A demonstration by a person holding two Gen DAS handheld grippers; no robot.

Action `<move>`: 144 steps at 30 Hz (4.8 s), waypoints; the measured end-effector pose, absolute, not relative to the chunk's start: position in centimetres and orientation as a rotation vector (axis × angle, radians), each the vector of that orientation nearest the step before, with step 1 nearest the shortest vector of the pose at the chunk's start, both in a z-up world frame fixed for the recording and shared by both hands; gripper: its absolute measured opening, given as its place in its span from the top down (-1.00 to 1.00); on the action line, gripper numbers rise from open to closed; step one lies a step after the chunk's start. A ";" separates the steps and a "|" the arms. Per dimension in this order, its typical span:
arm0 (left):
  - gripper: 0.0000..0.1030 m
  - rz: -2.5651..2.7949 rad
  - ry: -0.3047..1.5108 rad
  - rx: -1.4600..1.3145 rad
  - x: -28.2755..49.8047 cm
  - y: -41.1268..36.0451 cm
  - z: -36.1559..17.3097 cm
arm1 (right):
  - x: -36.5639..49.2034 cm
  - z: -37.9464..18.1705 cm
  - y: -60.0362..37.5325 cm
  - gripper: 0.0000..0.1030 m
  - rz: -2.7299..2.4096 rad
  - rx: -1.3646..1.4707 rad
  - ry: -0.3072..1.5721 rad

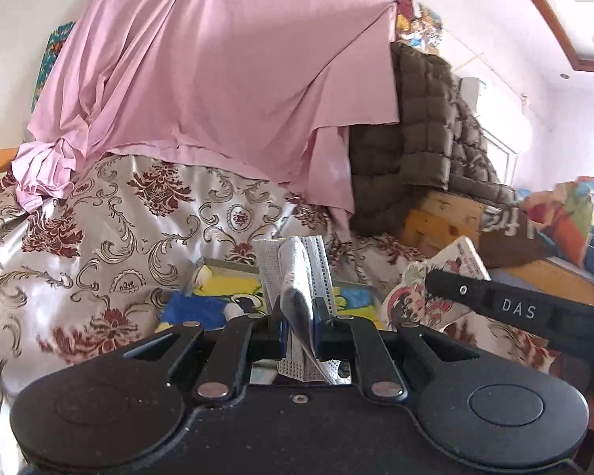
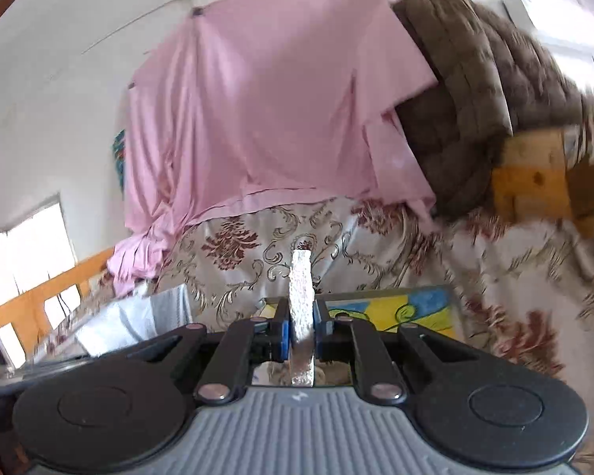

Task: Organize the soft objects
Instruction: 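Carry the mask with the left gripper while the right gripper carries the cloth over the picture, then open the left gripper to drop the mask while the right gripper releases the cloth onto the picture, then raise both open grippers away from the framed picture, then move both open grippers down toward the remaining pile of soft items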

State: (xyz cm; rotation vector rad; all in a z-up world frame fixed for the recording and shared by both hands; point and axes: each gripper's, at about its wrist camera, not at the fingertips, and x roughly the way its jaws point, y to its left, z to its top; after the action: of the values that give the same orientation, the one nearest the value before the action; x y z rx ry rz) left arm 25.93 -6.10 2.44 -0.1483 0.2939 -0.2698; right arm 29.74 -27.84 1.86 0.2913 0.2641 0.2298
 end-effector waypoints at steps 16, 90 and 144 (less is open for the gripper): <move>0.74 -0.321 0.415 -0.046 39.9 -11.1 0.0 | 38.8 -3.8 -33.9 0.70 0.097 0.505 0.443; -0.98 -0.054 0.284 -0.112 14.2 -5.8 5.2 | 11.7 2.5 -27.8 -0.99 -0.017 0.157 0.241; -0.99 0.062 0.582 -0.014 7.0 -1.6 -0.9 | 8.3 -1.7 -23.8 -0.99 0.060 0.179 0.674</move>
State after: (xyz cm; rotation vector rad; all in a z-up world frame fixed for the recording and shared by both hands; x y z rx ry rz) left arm 6.95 -1.63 -0.86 -0.0139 0.5816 0.0620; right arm 8.29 -23.78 -1.74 0.1789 0.6743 0.0597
